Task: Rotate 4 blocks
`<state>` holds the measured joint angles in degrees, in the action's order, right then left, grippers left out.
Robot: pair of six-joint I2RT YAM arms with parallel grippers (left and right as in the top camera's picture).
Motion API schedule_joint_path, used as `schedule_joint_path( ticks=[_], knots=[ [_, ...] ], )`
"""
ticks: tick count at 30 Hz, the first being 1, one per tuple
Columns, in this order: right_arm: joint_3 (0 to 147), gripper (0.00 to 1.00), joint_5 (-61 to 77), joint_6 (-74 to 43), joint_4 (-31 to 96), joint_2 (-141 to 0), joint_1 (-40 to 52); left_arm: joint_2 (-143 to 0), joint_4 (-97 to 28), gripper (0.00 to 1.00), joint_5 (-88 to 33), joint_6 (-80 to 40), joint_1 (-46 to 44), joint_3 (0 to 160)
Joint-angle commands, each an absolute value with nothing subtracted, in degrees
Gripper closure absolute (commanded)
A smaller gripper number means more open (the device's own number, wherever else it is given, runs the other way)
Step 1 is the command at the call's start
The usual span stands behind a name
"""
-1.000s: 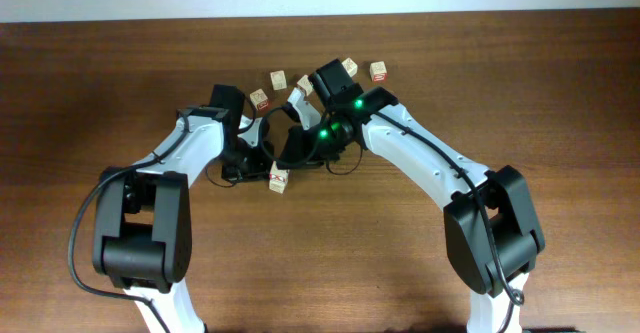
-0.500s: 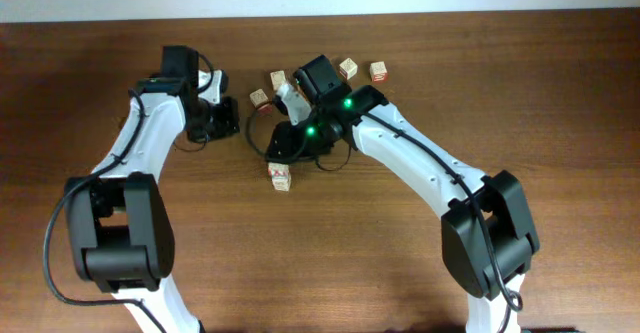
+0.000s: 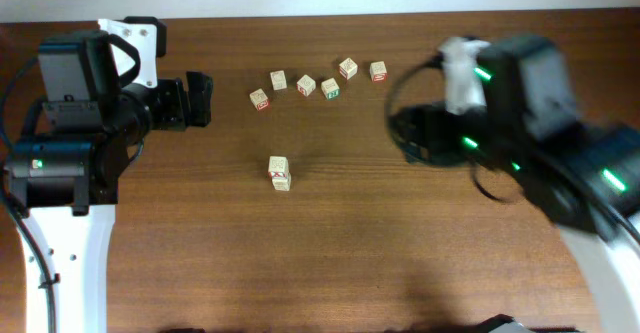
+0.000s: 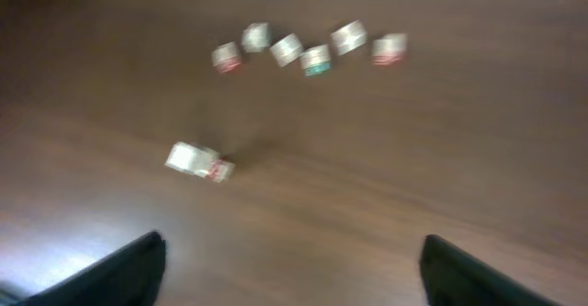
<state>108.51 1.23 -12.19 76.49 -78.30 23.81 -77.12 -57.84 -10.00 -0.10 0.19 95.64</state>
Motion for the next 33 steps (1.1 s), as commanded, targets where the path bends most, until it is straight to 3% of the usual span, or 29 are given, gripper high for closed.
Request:
schedule_joint_path(
  ticks=[1, 6, 10, 12, 13, 15, 23, 26, 33],
  knots=[
    [109.1, 0.02, -11.5, -16.7, 81.4, -69.9, 24.0, -77.5, -58.0, 0.01, -9.6, 1.1, 0.5, 95.8],
    [109.1, 0.02, -12.2, -15.3, 83.0, -62.7, 24.0, -77.5, -58.0, 0.01, -9.6, 1.1, 0.5, 95.8],
    [107.9, 0.02, -28.2, -18.2, 82.2, -62.7, 23.4, -77.5, -58.0, 0.01, -9.6, 1.1, 0.5, 95.8],
    [102.7, 0.02, -20.8, -7.9, 73.5, -60.1, 16.5, -77.5, -58.0, 0.01, -9.6, 1.1, 0.5, 95.8],
    [94.3, 0.02, -8.6, 2.7, 63.3, -55.8, 9.0, -77.5, -58.0, 0.01, -9.6, 1.1, 0.5, 95.8],
    [78.5, 0.02, 1.5, 7.3, 49.5, -47.6, 1.5, -77.5, -58.0, 0.01, -9.6, 1.1, 0.5, 95.8],
    [10.0, 0.02, 8.4, 7.5, 3.0, -5.1, -0.2, -77.5, -58.0, 0.01, -9.6, 1.1, 0.5, 95.8],
    [0.6, 0.02, 7.9, 7.5, 1.0, -0.2, 2.0, -77.5, -58.0, 0.01, -9.6, 1.1, 0.5, 95.8],
    [0.3, 0.02, 6.5, 7.5, 3.9, -0.2, 2.2, -77.5, -58.0, 0.01, -9.6, 1.1, 0.5, 95.8]
  ],
)
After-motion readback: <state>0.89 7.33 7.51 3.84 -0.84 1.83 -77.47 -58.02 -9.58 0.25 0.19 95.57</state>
